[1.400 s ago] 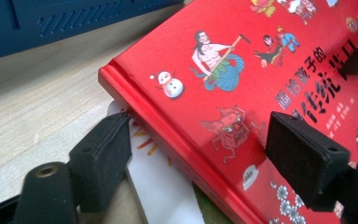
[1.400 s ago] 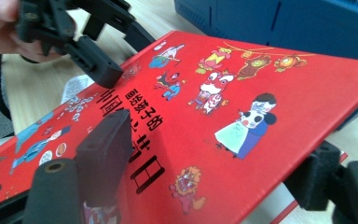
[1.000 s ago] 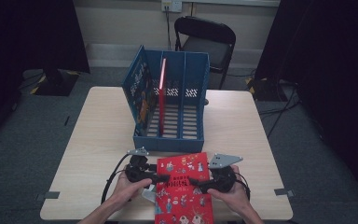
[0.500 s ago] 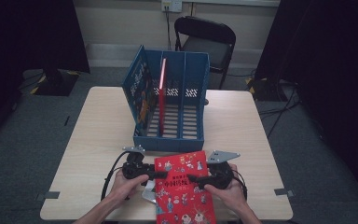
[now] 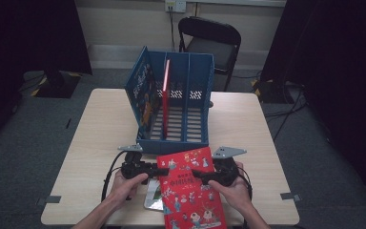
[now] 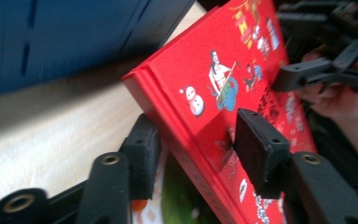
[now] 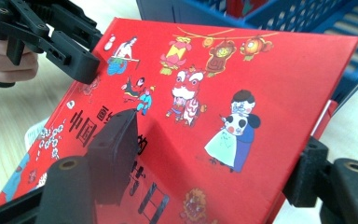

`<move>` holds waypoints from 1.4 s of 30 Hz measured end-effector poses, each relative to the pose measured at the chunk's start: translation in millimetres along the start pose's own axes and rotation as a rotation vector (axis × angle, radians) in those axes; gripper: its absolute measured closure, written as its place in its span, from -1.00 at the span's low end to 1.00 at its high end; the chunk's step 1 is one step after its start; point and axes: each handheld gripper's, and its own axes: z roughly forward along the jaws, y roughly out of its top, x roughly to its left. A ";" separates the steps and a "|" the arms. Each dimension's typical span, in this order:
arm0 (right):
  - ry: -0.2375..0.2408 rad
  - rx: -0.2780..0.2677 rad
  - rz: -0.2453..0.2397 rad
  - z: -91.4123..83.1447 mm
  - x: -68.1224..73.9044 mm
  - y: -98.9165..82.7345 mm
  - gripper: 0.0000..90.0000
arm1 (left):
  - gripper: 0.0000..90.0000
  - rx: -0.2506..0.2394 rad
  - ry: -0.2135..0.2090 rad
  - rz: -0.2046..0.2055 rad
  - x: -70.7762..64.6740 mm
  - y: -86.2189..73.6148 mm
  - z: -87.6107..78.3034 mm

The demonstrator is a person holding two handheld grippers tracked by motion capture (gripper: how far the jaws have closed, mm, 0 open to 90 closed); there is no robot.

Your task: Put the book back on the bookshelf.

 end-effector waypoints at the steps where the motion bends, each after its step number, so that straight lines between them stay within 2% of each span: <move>1: -0.005 -0.005 -0.003 -0.9 -0.2 2.0 -0.32 | 0.19 -0.009 -0.002 0.006 -1.2 1.4 -1.4; 3: -0.011 -0.012 -0.009 -1.5 0.1 5.5 -0.32 | 0.19 -0.027 -0.004 0.005 -2.9 2.7 -3.6; 6: -0.019 -0.011 -0.017 -1.6 2.0 9.8 -0.32 | 0.20 -0.026 0.005 0.014 -3.4 5.0 -6.5; 9: -0.017 -0.012 -0.006 -0.8 1.9 12.8 -0.32 | 0.21 -0.045 -0.014 0.008 -2.9 7.6 -10.0; 11: -0.012 -0.019 0.000 -0.8 1.3 14.8 -0.32 | 0.24 -0.053 -0.002 0.027 -5.6 10.9 -13.1; 15: -0.006 -0.045 0.005 -3.4 1.4 21.5 -0.32 | 0.29 -0.097 -0.013 0.043 -11.4 19.5 -21.4; 19: -0.032 -0.068 -0.014 -10.8 4.1 31.6 -0.32 | 0.32 -0.115 -0.017 0.081 -19.6 32.1 -24.2; 22: -0.044 -0.076 -0.019 -15.1 4.4 36.3 -0.32 | 0.34 -0.115 -0.004 0.111 -25.1 39.0 -24.5; 24: -0.050 -0.083 -0.020 -17.4 5.0 37.8 -0.32 | 0.37 -0.131 -0.019 0.102 -25.8 40.2 -24.6; 26: -0.054 -0.084 -0.019 -18.7 5.9 38.9 -0.32 | 0.39 -0.138 -0.016 0.105 -26.6 40.4 -23.0; 30: -0.048 -0.090 -0.011 -19.5 5.0 39.5 -0.31 | 0.39 -0.157 -0.045 0.090 -27.5 42.3 -17.6; 32: -0.051 -0.093 -0.003 -20.2 4.4 40.3 -0.31 | 0.39 -0.156 -0.046 0.102 -29.3 45.8 -16.2; 37: -0.054 -0.123 0.004 -28.2 4.2 45.2 -0.31 | 0.53 -0.183 -0.096 0.113 -38.9 56.6 -19.6; 40: -0.066 -0.146 0.001 -35.4 6.6 50.3 -0.29 | 0.60 -0.193 -0.116 0.142 -47.0 64.5 -24.4; 42: -0.059 -0.166 0.010 -41.0 6.3 53.4 -0.23 | 0.63 -0.194 -0.114 0.166 -53.5 69.2 -26.9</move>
